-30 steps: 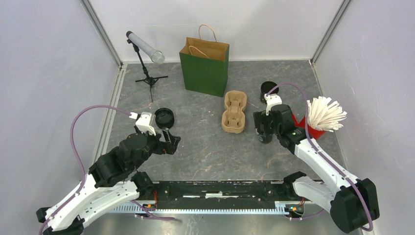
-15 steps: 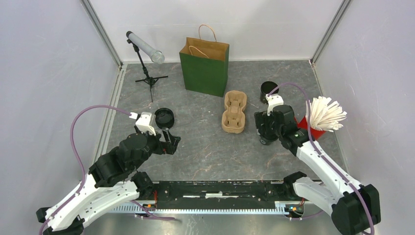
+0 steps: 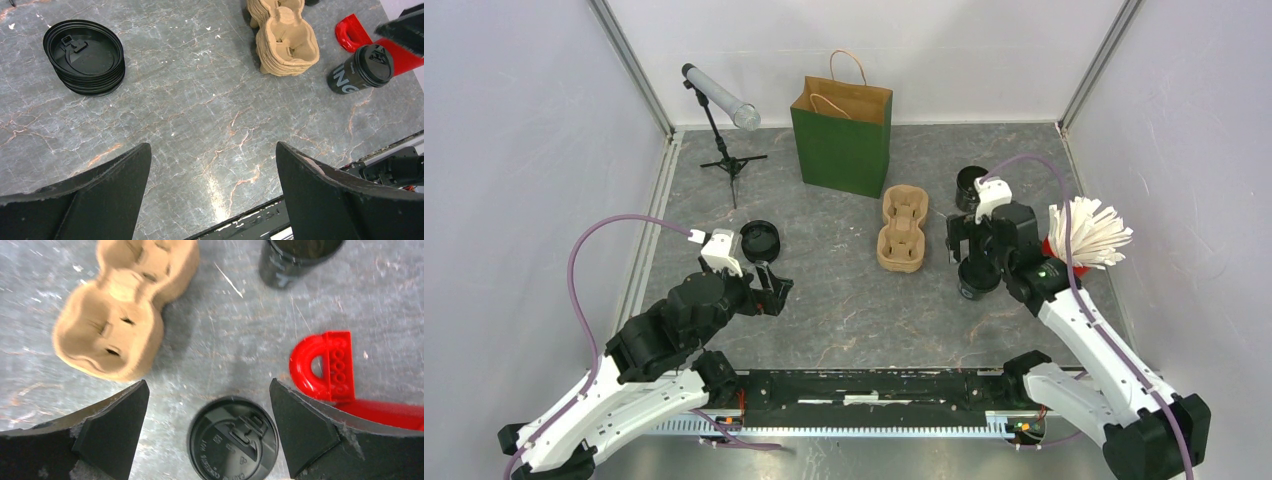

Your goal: Pack the takeout coffee

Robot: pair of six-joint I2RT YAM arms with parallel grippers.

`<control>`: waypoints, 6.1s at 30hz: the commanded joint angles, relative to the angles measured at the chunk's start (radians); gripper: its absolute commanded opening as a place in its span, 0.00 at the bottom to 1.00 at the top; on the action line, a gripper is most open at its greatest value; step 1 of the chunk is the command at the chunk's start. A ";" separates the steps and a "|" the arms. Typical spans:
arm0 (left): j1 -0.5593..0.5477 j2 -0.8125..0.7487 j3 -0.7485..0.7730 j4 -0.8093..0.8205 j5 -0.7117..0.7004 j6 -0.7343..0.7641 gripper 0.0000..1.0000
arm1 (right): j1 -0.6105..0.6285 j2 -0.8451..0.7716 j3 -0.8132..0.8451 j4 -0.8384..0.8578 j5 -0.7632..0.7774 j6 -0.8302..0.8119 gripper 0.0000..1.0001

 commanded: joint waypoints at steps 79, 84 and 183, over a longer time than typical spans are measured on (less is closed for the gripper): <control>-0.003 -0.074 -0.010 0.010 -0.032 0.034 1.00 | 0.175 0.779 0.813 0.475 -0.424 0.221 0.56; -0.003 -0.070 -0.012 0.009 -0.035 0.034 1.00 | 0.161 0.671 0.733 0.444 -0.317 -0.043 0.65; -0.002 0.013 0.013 -0.026 -0.137 0.011 1.00 | 0.077 0.600 0.130 1.260 -0.785 -0.093 0.00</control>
